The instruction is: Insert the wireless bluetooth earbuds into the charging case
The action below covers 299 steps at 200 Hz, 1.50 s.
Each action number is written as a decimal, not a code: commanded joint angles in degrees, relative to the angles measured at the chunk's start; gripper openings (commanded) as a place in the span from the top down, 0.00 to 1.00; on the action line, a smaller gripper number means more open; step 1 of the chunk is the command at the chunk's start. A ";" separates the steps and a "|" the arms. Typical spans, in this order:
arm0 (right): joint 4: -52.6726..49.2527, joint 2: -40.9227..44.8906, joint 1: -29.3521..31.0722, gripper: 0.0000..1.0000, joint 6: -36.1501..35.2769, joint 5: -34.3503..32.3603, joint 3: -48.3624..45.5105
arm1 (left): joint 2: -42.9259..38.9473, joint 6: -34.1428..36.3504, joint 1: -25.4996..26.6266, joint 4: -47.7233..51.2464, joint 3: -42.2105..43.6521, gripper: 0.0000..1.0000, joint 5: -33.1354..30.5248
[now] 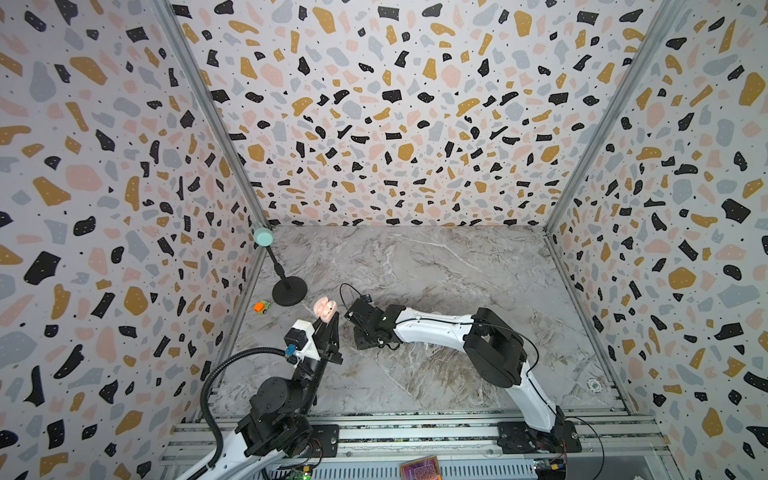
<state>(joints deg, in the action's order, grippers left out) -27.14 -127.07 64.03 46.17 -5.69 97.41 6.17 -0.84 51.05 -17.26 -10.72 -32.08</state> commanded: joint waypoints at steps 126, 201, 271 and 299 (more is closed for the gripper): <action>-0.88 4.26 1.27 0.89 -2.58 -4.48 -5.26 | -0.10 0.38 -0.43 -2.91 0.48 1.00 0.08; 3.75 9.95 1.87 0.88 -2.95 -6.00 -13.07 | 0.06 0.23 -0.69 -2.96 0.52 1.00 0.26; 9.58 14.69 1.90 0.80 -5.04 -3.02 -17.93 | -0.04 0.30 -0.77 -2.96 0.53 1.00 0.26; 8.80 15.18 1.96 0.76 -4.95 -2.60 -17.81 | -0.10 0.23 -0.75 -2.96 0.53 1.00 0.25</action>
<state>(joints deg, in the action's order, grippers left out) -18.20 -114.96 65.71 41.87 -8.67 79.81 6.20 -0.86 50.68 -17.26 -10.72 -32.05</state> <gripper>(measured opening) 0.224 0.232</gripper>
